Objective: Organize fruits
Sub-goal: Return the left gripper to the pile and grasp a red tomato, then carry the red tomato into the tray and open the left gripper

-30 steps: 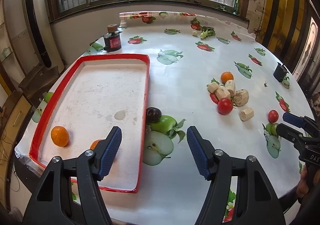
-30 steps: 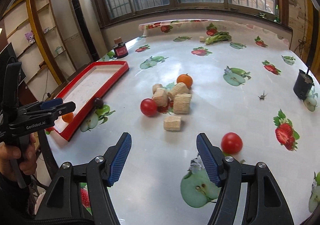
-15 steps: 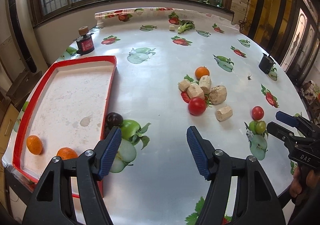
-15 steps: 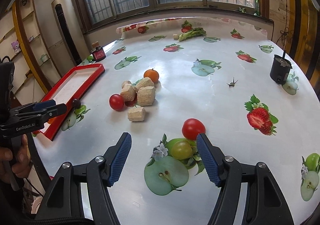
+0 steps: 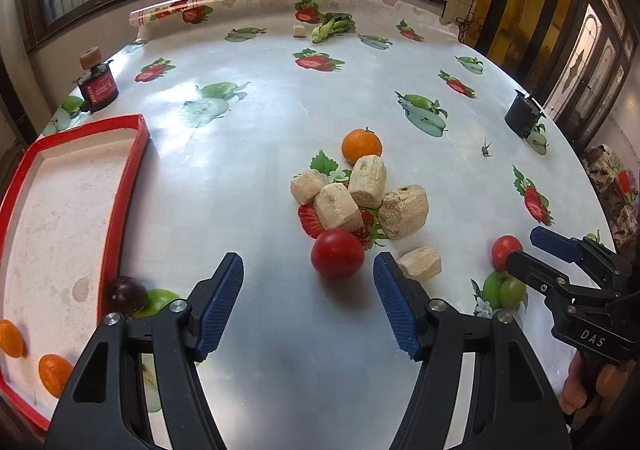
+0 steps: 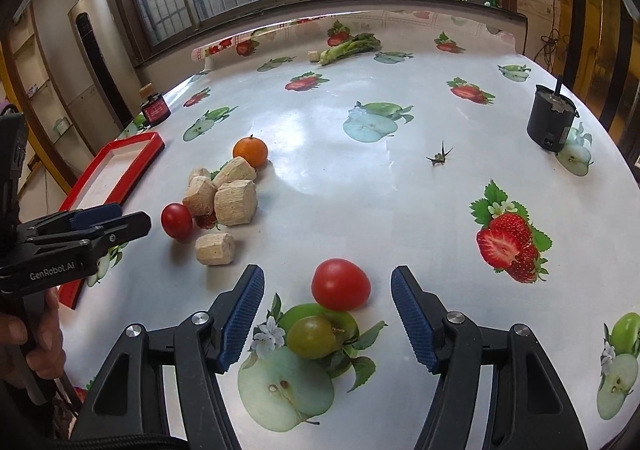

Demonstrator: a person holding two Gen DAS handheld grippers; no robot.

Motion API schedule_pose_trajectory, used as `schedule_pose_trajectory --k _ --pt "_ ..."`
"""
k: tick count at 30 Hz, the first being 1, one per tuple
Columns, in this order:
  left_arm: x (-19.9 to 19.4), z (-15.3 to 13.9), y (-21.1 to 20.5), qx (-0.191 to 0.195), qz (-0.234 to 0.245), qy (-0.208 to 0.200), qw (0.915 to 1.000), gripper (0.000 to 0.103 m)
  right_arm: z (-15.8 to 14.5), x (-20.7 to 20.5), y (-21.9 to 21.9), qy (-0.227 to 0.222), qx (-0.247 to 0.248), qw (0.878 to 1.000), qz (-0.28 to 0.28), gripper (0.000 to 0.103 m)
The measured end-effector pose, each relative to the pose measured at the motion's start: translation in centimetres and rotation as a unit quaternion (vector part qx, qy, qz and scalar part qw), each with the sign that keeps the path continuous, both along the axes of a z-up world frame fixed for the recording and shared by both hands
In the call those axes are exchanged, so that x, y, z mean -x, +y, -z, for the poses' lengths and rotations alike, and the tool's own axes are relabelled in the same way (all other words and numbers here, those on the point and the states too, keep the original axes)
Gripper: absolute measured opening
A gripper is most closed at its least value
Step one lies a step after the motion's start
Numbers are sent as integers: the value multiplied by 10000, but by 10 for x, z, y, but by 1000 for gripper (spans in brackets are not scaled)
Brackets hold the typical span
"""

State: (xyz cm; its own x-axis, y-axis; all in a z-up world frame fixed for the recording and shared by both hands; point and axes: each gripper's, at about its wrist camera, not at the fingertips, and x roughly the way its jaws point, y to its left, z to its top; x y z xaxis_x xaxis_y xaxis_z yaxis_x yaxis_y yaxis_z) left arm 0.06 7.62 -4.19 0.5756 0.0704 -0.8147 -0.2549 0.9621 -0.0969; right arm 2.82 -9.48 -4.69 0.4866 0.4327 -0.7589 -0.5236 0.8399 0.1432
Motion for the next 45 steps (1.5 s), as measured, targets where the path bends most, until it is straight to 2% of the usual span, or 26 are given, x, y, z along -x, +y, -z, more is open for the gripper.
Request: schedule_pose_trajectory --k 7,9,11,13,15,23,35,45 --pt "-20 23 -4 107 64 217 9997 65 15 -15 3 224 121 9997 22 58" --pt "-20 25 -1 106 6 122 9999 58 22 -18 5 309 178 9994 17 53" --pt "-20 24 1 235 76 81 9997 41 22 -18 4 233 192 9995 60 41" --pt "-20 23 2 458 177 46 9988 30 22 -19 1 304 74 9995 54 35" --pt "-18 22 0 323 141 54 9994 30 21 -18 0 271 63 9996 77 35" --pt "4 10 15 490 6 -117 9987 30 2 -7 4 70 -84 9999 -3 35" --pt "34 -5 44 291 -382 -307 9984 30 -10 14 43 -68 -81 9987 -506 35" --pt "54 -12 63 314 -610 -407 9968 30 -14 29 71 -119 -67 9962 -859 35"
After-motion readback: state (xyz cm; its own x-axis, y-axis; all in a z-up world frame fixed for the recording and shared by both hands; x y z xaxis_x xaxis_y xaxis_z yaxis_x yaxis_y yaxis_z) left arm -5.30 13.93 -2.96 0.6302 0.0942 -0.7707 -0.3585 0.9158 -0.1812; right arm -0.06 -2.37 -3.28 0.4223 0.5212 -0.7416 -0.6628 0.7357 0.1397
